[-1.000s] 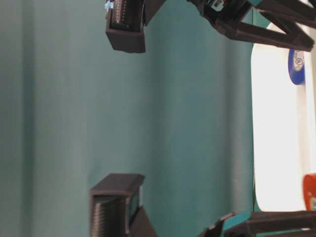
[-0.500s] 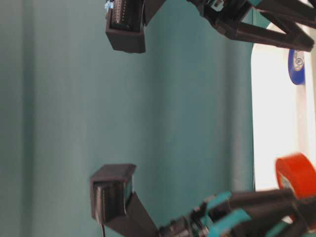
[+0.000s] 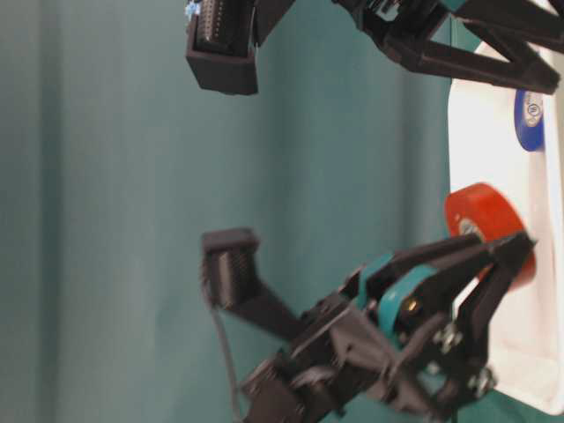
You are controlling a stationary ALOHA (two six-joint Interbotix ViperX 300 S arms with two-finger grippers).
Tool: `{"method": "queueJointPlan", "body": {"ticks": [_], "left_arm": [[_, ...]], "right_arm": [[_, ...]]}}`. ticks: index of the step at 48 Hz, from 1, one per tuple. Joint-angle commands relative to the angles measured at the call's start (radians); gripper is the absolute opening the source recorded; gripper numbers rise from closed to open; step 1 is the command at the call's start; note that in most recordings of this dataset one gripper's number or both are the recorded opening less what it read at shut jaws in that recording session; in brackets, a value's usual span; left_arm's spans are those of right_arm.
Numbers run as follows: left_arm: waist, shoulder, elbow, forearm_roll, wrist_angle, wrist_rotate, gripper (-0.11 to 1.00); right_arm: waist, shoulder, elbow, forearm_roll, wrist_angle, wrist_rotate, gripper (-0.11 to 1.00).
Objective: Put the tape alternately from left to right into the white case.
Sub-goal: 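Carry the red roll with the left gripper into the tray beside blue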
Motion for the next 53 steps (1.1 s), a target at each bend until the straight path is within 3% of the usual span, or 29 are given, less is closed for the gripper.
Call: {"method": "queueJointPlan", "body": {"ticks": [1,13,28,43,48,53], "left_arm": [[0.028,0.012,-0.046,0.002,-0.026,0.006,-0.03],[0.058,0.089,-0.107,0.002,-0.037,0.015,-0.03],[0.058,0.098,-0.106,0.002,-0.026,0.015,-0.03],[0.055,0.091,-0.112,-0.002,0.072,0.006,-0.02],[0.043,0.078,-0.112,-0.002,0.084,0.006,0.09],[0.026,0.066,-0.115,0.0,0.083,0.009,0.31]], "right_arm": [[0.002,-0.011,-0.008,-0.002,-0.018,0.002,0.75],[0.002,-0.011,-0.006,-0.002,-0.023,0.002,0.75],[0.0,-0.011,-0.006,-0.002,-0.026,0.002,0.75],[0.002,-0.011,-0.006,-0.002,-0.032,0.002,0.75],[0.0,-0.011,-0.008,-0.002,-0.034,0.002,0.75],[0.002,-0.011,-0.006,-0.002,-0.032,0.002,0.75]]}}
